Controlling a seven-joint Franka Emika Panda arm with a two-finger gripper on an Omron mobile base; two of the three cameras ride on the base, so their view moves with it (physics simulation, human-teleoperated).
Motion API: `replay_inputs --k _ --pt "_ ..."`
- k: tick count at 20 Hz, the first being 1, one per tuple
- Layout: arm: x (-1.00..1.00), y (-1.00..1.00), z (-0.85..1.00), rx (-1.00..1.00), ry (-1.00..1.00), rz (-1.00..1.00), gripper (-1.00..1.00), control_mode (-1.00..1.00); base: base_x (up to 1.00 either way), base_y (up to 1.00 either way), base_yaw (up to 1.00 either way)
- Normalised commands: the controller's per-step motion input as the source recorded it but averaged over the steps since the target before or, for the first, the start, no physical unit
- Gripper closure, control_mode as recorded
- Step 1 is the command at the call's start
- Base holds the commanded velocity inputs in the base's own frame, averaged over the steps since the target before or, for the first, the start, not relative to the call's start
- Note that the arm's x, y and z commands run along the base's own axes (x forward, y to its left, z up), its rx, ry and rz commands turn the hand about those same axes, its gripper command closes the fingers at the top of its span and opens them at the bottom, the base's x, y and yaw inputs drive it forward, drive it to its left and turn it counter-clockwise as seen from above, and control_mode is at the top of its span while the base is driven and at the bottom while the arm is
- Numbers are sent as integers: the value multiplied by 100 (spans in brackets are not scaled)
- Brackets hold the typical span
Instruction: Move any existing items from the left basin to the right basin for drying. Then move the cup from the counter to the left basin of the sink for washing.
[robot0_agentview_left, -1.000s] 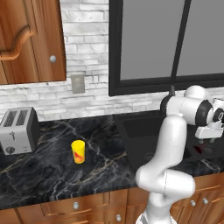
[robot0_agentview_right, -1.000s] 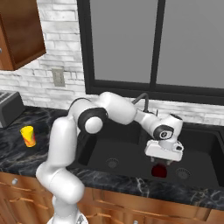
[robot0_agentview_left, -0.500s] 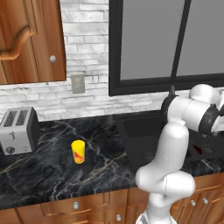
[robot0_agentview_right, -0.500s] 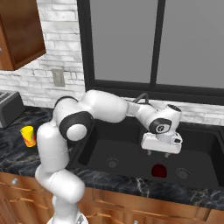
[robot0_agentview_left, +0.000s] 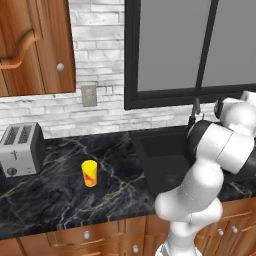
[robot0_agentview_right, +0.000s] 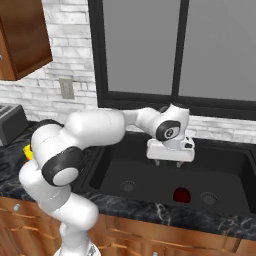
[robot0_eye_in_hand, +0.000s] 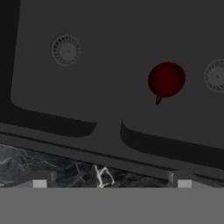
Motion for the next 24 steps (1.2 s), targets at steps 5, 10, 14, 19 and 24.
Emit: replay_inputs --k 5,10,14,19,24 --pt "-19 59 51 -8 0 0 -100 -100 0 0 0" --pt "-20 67 37 -5 0 0 -100 -100 0 0 0" --pt "-18 75 25 -4 1 0 -100 -100 0 0 0" --pt "-17 75 21 -2 4 -1 -100 -100 0 0 0" --pt "-15 69 20 -2 5 -1 -100 -100 0 0 0"
